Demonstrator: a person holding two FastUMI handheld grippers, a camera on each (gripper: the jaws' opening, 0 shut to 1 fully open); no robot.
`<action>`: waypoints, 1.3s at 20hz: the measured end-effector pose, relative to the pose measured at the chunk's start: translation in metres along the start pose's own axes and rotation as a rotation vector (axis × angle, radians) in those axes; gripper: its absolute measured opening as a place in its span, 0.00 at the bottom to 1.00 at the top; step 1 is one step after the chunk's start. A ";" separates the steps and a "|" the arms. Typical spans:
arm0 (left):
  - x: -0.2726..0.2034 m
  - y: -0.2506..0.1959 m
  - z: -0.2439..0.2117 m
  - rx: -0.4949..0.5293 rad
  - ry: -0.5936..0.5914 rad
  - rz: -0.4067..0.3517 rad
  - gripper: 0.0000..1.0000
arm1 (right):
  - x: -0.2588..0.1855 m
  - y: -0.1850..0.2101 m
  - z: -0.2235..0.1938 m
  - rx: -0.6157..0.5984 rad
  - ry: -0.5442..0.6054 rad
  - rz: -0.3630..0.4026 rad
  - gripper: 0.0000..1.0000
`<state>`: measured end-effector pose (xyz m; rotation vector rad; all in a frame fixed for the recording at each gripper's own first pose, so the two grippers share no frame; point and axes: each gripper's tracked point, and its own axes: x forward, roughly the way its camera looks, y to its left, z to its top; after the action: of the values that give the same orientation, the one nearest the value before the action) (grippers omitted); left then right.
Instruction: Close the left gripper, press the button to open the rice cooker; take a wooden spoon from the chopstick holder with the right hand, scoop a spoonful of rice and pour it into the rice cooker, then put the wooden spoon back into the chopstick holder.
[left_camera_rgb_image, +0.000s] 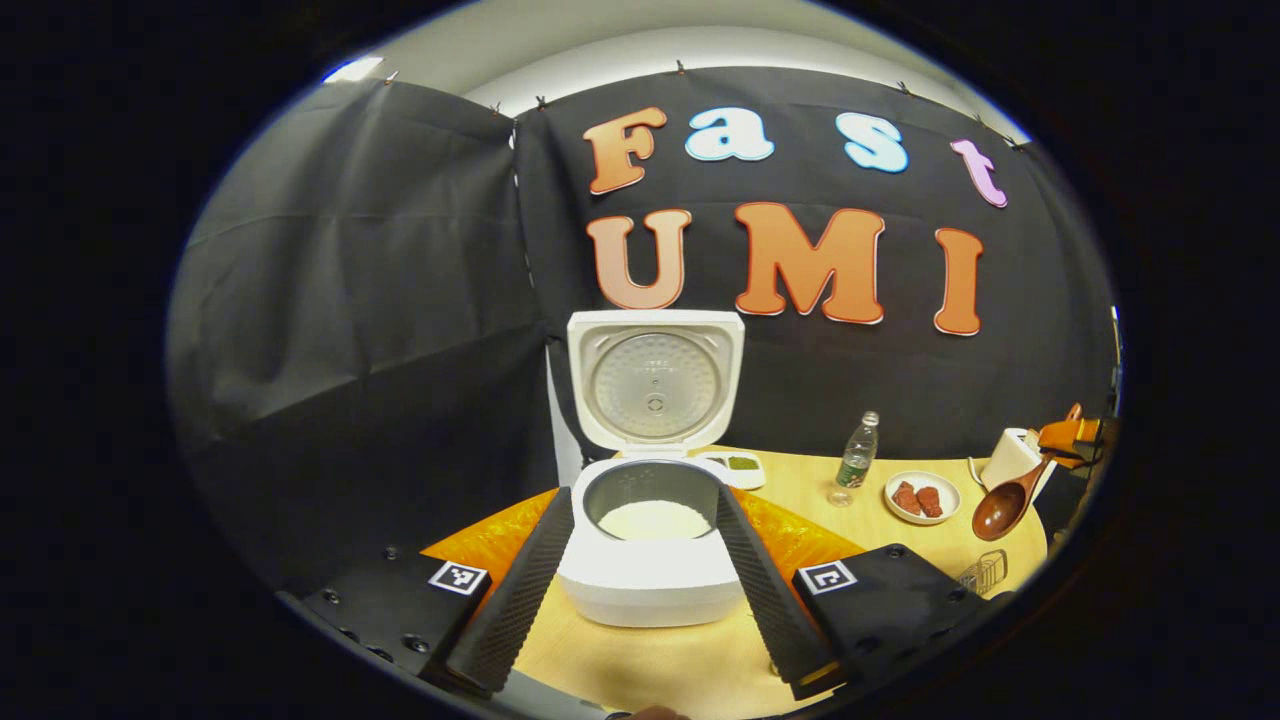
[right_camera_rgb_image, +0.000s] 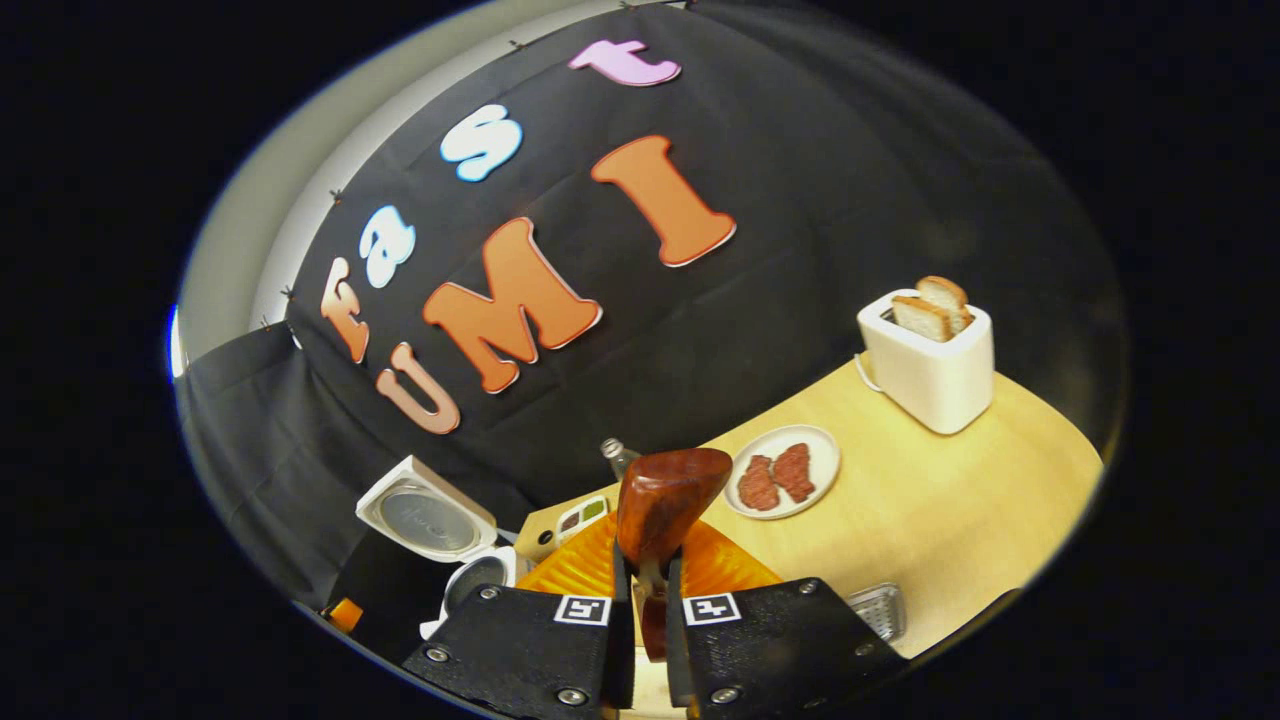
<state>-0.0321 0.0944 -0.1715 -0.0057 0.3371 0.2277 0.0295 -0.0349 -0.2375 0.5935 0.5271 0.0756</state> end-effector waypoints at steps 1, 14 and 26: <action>-0.001 -0.007 0.002 0.003 -0.001 -0.008 0.97 | -0.003 -0.016 0.001 0.005 -0.007 -0.024 0.12; -0.016 -0.037 0.010 0.042 -0.007 0.013 0.97 | -0.015 -0.146 -0.052 0.101 0.017 -0.212 0.12; 0.017 -0.029 0.046 -0.005 -0.036 0.020 0.97 | -0.010 -0.127 -0.092 0.055 0.127 -0.228 0.29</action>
<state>0.0051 0.0722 -0.1345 -0.0028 0.3008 0.2485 -0.0350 -0.0958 -0.3676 0.5814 0.7184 -0.1181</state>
